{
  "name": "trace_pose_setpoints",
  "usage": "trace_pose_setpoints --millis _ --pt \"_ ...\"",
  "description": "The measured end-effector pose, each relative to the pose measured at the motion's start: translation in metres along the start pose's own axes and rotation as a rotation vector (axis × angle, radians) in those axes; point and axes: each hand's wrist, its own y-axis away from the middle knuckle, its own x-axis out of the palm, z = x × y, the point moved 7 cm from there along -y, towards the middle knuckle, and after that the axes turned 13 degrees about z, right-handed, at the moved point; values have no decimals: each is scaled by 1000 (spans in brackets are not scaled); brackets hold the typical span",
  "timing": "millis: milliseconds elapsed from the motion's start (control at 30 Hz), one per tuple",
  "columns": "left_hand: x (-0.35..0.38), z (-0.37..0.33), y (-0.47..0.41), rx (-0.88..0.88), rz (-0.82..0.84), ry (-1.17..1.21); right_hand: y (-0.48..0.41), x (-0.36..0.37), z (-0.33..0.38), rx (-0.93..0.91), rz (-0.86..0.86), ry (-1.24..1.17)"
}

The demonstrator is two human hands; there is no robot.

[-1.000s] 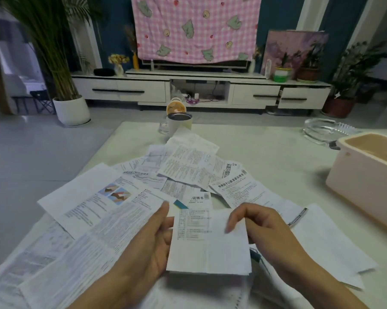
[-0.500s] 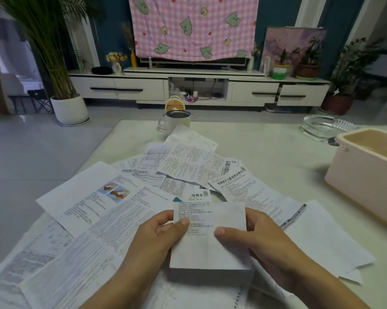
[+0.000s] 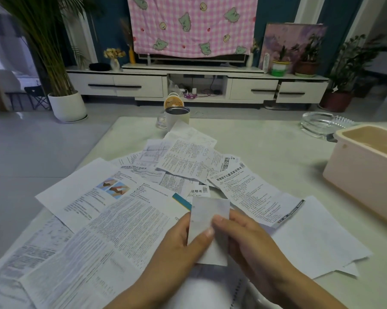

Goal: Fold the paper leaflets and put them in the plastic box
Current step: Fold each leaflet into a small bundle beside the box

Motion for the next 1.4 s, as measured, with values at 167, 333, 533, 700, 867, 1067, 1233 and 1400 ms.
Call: trace_pose_setpoints --millis 167,333,533,700,867,1067,1233,1400 --pt "-6 8 1 -96 -68 145 2 -15 17 -125 -152 409" --pt "-2 8 1 -120 -50 222 -1 -19 5 -36 -159 388" --pt "10 6 0 -195 40 472 -1 -21 11 -95 -165 375" --pt "12 8 2 -258 95 555 -1 -22 17 -193 -135 403" --pt "12 4 4 -219 142 404 4 -11 23 -395 -173 854" --pt "-1 5 2 -159 30 254 1 -13 20 -278 -80 615" --pt "0 3 1 -105 -17 152 -1 -15 16 -196 -85 681" --pt "-7 -3 5 -73 -194 -87 0 -12 11 -112 -78 619"
